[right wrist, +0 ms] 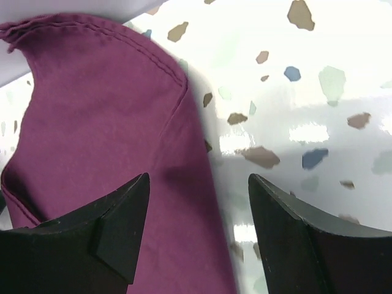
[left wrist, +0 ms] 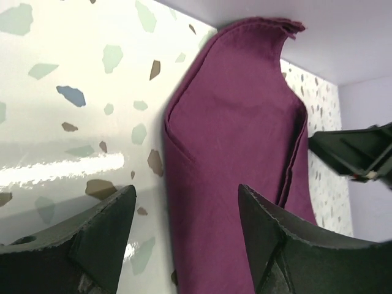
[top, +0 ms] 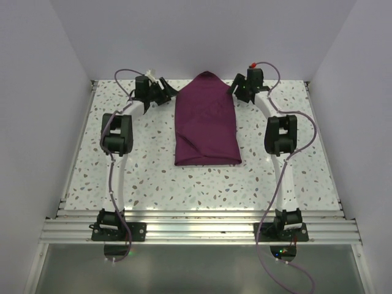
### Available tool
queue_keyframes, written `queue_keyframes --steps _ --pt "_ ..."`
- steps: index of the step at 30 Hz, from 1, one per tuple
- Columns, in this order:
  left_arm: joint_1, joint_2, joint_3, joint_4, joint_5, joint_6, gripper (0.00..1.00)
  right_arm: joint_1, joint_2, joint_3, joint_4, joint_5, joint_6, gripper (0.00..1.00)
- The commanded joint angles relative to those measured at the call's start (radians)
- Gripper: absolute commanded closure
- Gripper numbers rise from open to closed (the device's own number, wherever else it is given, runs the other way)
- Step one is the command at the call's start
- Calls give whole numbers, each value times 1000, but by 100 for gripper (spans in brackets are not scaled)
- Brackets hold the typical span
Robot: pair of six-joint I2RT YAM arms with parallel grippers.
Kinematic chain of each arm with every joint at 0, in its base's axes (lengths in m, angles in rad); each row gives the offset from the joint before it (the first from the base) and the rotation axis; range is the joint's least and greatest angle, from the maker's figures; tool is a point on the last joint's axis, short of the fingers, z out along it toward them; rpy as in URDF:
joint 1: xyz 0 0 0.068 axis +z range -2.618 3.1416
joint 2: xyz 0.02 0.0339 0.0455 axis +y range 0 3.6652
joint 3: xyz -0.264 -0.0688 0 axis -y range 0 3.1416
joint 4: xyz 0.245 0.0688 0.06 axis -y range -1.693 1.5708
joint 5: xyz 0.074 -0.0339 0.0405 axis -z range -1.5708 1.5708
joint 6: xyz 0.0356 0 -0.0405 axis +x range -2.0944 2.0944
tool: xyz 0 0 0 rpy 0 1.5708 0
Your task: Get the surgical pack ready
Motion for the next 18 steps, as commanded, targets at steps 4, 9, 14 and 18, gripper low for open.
queue_keyframes --steps 4,9,14,18 --pt "-9 102 107 82 -14 -130 32 1 104 100 -12 -84 67 32" --pt "-18 150 146 86 -10 -162 36 1 166 169 -13 -127 87 36" --pt "-26 184 182 76 -10 -163 40 3 184 182 -16 -130 97 42" --pt "-29 207 215 73 -2 -173 49 1 193 188 -13 -135 94 49"
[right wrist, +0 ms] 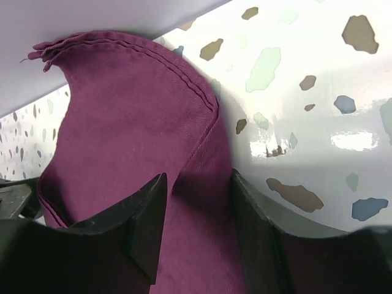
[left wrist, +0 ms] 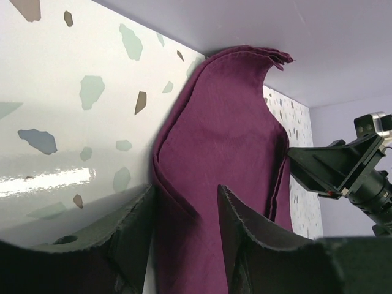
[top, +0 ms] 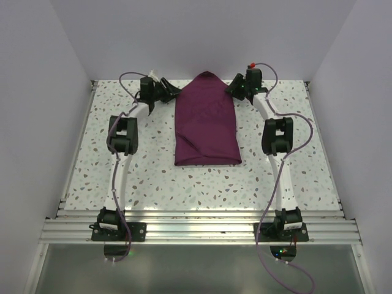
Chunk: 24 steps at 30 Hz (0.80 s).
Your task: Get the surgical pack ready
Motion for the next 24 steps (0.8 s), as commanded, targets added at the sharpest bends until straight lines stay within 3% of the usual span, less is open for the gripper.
queue_keyframes --steps 1,5,8,14,18,24 --pt "-8 50 38 -24 -1 -6 52 5 52 18 -44 -29 6 51" --pt "-4 61 49 -16 -4 -20 69 5 70 46 -24 -65 22 61" --pt "-2 67 70 -9 -10 -43 76 11 90 73 -4 -90 45 68" --pt "7 33 84 5 -7 -91 98 11 61 87 48 -104 98 88" --pt "9 -13 75 -9 -4 -89 100 11 25 107 44 -111 123 100" --pt "9 -109 26 -53 19 -45 100 10 -67 58 7 -145 152 100"
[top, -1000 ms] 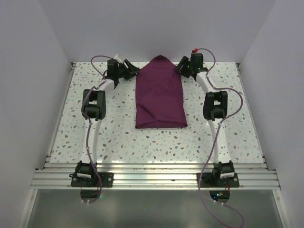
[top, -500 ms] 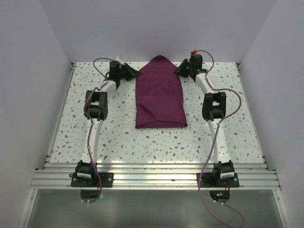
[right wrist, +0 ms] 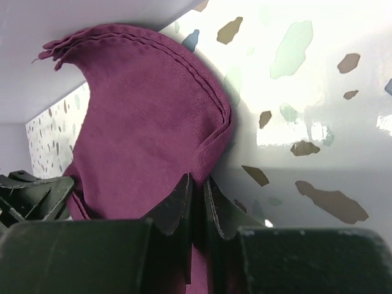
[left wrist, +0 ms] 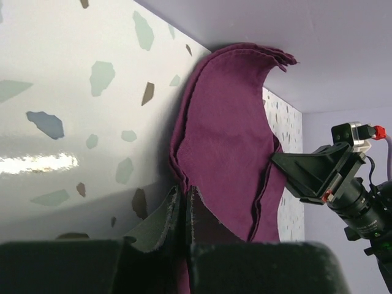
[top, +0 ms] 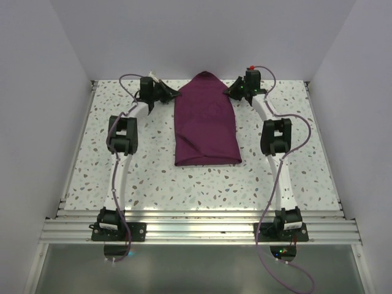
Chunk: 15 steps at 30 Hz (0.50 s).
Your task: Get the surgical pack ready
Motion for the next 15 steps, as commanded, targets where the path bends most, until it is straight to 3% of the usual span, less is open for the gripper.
queue_keyframes --steps 1,15 --pt "8 -161 -16 -24 25 41 100 8 -135 -7 -28 -57 29 100" --pt "-9 -449 -292 -178 104 223 100 8 -428 -277 -161 -102 -29 100"
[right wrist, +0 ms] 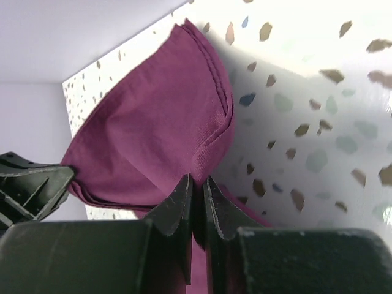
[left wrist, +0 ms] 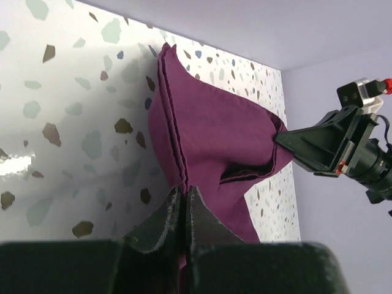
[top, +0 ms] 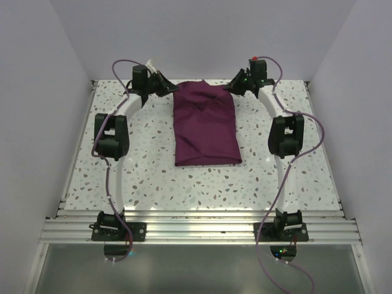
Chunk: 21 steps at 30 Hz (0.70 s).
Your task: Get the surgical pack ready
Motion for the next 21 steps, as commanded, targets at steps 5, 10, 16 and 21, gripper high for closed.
queue_keyframes --steps 5,10,16,21 --pt "-36 -203 -131 -116 49 162 100 3 -243 -175 -70 -41 -56 100" --pt "-53 -312 -232 -143 49 214 100 4 -364 -306 -92 -48 -55 100" --pt "-54 -425 -376 -176 54 266 100 4 -487 -451 -101 -51 -69 100" --pt "-53 -502 -465 -199 57 309 100 3 -547 -553 -136 -69 -93 100"
